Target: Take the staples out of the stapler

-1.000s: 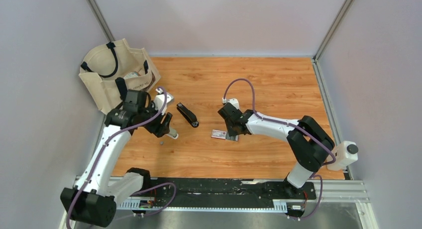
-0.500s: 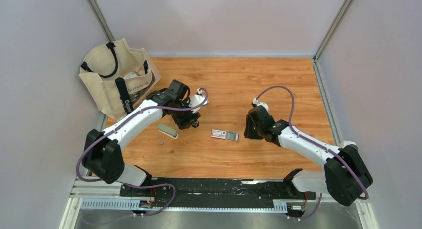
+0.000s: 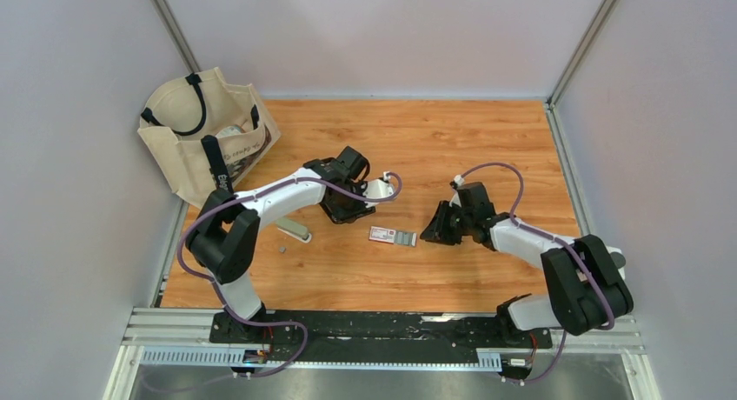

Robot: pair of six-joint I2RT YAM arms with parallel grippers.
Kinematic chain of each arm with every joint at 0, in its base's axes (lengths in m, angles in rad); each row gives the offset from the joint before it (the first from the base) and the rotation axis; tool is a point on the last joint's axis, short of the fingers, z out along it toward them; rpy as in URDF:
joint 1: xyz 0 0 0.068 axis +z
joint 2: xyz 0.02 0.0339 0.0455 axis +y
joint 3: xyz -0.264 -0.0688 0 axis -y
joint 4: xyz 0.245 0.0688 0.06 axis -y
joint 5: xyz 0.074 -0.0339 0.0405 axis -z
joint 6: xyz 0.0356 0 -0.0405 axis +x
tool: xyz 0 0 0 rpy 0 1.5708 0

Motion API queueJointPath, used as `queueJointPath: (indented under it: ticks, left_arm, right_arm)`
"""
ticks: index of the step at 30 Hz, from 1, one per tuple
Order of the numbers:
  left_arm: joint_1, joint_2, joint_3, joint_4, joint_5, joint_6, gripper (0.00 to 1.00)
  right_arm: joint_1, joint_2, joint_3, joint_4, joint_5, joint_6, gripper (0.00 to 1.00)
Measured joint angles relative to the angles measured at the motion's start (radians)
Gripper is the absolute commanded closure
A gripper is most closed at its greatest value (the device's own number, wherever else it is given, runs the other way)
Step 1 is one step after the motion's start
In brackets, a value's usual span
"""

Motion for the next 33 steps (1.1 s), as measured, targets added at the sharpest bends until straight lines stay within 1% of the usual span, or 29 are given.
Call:
queueJointPath:
  ticks: [5,10,18,22,26,29,33]
  left_arm:
    - [-0.015,0.023,0.000,0.029,-0.002,0.034,0.55]
    - [-0.040,0.033,0.000,0.046,-0.001,0.051,0.55]
    - [-0.084,0.069,0.002,0.045,0.004,0.087,0.50]
    - [-0.114,0.076,0.002,0.045,-0.002,0.114,0.50]
    - [-0.137,0.116,0.014,0.039,-0.011,0.122,0.50]
    - [-0.147,0.153,0.026,0.035,-0.019,0.122,0.50]
    - [-0.151,0.155,0.040,0.037,-0.031,0.123,0.50]
  right_arm:
    - [-0.028,0.054,-0.005,0.079,-0.079,0.020,0.77]
    - [-0.030,0.082,-0.023,0.132,-0.118,0.031,0.77]
    - [-0.031,0.090,-0.063,0.183,-0.145,0.049,0.79]
    - [-0.031,0.099,-0.069,0.204,-0.151,0.059,0.82]
    - [-0.031,0.109,-0.069,0.221,-0.154,0.067,0.84]
    - [-0.031,0.115,-0.069,0.225,-0.155,0.067,0.86]
    - [-0.031,0.123,-0.068,0.237,-0.159,0.068,0.87]
